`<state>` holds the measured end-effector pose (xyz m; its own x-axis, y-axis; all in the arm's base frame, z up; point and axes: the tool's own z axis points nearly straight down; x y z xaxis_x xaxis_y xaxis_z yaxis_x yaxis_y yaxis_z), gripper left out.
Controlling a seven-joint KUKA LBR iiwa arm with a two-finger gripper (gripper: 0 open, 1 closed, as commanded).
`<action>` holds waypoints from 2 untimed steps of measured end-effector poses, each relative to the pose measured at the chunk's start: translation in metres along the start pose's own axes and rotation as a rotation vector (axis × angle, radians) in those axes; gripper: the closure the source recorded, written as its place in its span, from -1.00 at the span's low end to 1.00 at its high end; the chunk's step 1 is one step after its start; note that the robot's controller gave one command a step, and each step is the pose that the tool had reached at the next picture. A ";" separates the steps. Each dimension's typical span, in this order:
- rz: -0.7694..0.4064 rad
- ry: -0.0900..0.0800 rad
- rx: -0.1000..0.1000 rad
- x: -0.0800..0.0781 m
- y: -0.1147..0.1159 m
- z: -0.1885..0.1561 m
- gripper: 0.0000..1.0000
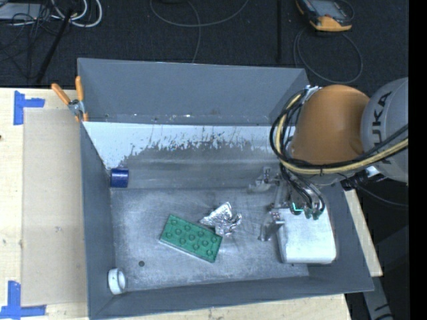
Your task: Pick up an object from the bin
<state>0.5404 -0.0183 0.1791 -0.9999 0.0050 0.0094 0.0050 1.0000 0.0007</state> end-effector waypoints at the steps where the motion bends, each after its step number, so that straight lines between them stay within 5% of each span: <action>1: -0.116 -0.014 0.001 -0.005 0.034 0.108 -1.00; 2: -0.047 -0.020 0.003 -0.002 0.060 0.105 -1.00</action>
Offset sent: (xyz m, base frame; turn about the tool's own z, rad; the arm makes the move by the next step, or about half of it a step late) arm 0.0014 0.0341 -0.1091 -0.1212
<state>0.5413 0.0415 0.0740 -0.9990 -0.0424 -0.0105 -0.0424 0.9991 -0.0025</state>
